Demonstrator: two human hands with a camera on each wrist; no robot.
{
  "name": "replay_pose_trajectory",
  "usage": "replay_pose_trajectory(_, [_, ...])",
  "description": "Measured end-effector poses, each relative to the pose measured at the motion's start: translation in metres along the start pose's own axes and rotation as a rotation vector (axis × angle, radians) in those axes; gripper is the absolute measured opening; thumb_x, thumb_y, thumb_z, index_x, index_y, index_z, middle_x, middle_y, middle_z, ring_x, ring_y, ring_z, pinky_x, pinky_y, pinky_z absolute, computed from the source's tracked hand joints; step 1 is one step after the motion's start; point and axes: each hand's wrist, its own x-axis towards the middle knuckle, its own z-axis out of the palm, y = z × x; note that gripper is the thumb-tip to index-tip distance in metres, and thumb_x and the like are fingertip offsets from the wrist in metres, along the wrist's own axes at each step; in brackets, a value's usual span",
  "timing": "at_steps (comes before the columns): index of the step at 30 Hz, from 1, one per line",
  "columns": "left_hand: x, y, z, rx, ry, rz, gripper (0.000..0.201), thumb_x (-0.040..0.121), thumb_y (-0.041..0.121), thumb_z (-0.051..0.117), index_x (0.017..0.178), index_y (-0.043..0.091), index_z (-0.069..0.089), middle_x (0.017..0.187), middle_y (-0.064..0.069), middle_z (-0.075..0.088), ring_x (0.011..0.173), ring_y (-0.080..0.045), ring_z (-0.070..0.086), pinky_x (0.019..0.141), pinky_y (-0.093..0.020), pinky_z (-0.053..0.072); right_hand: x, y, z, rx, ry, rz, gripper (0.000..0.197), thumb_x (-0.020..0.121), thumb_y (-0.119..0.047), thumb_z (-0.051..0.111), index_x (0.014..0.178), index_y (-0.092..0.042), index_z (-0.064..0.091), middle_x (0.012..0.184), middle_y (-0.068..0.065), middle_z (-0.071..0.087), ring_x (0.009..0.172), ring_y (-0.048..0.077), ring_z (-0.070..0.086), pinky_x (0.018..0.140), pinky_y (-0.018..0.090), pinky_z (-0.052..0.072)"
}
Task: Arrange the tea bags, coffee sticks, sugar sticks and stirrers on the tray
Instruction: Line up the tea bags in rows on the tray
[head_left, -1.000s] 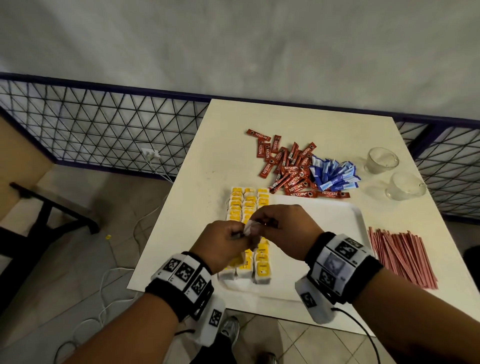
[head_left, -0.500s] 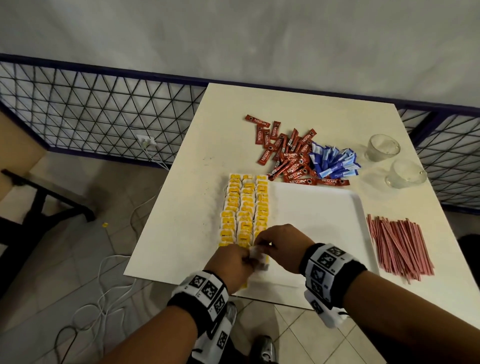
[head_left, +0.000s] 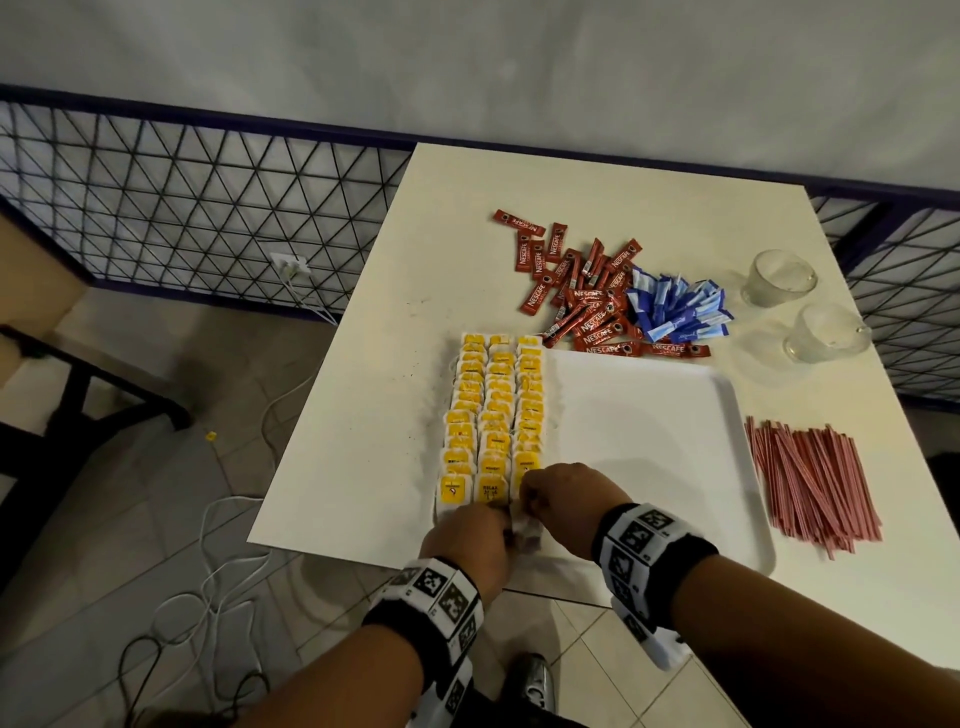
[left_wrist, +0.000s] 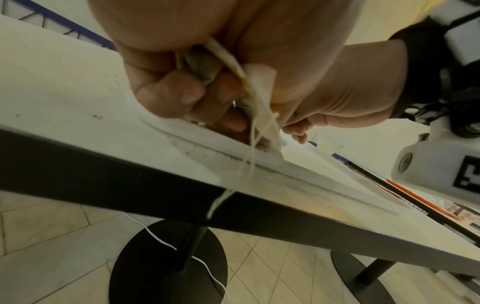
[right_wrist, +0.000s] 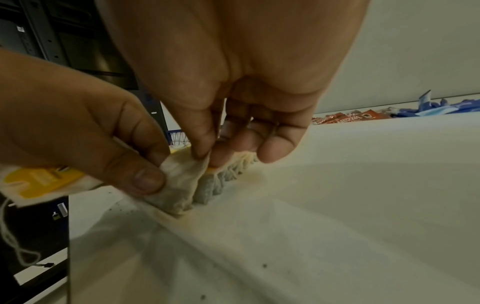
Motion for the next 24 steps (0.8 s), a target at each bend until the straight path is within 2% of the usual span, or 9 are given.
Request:
replay_pose_trajectory(7, [0.001,-0.002,-0.001,0.054,0.017,-0.031,0.025,0.090,0.040,0.052,0.109,0.032,0.067,0.108,0.004,0.068,0.103,-0.026,0.063,0.085,-0.037,0.053,0.002,-0.001,0.004,-0.008,0.045,0.027,0.020,0.090,-0.022,0.046,0.104,-0.021,0.060,0.106,0.006,0.060,0.098,0.028,0.057,0.074,0.030,0.042])
replay_pose_trajectory(16, [-0.003,-0.001,-0.005,0.055,0.001,-0.005,0.035,0.090,0.052,0.050,0.108,0.027,0.067,0.108,0.001,0.067,0.102,-0.026,0.063,0.083,-0.035,0.051,0.002,-0.001,0.007,0.005,0.041,0.050,0.018,0.091,-0.025,0.045,0.104,-0.019,0.057,0.105,0.007,0.061,0.096,0.029,0.058,0.075,0.032,0.045])
replay_pose_trajectory(18, [-0.004,-0.001,-0.006,0.039,-0.010,-0.010,0.032,0.090,0.050,0.051,0.108,0.028,0.067,0.107,0.002,0.067,0.102,-0.026,0.063,0.084,-0.036,0.052,0.001,-0.001,0.005,0.040,0.046,0.046,0.015,0.089,-0.026,0.047,0.098,-0.019,0.058,0.102,0.006,0.060,0.095,0.028,0.057,0.075,0.032,0.045])
replay_pose_trajectory(21, [-0.007,-0.003,-0.008,0.013,0.019,-0.003,0.027,0.089,0.046,0.054,0.105,0.028,0.065,0.105,0.004,0.068,0.100,-0.025,0.064,0.084,-0.037,0.053,-0.004,-0.001,0.000,0.110,0.042,0.045,0.005,0.084,-0.028,0.052,0.080,-0.025,0.052,0.090,0.000,0.057,0.086,0.025,0.056,0.072,0.030,0.045])
replay_pose_trajectory(24, [-0.013,0.003,-0.016,-0.130,0.090,0.072,0.042,0.077,0.065,0.060,0.095,0.027,0.057,0.099,0.007,0.066,0.093,-0.018,0.062,0.076,-0.029,0.048,-0.007,-0.004,-0.011,0.196,0.051,0.059,0.006,0.082,-0.026,0.055,0.078,-0.025,0.051,0.078,-0.003,0.058,0.076,0.020,0.054,0.064,0.027,0.042])
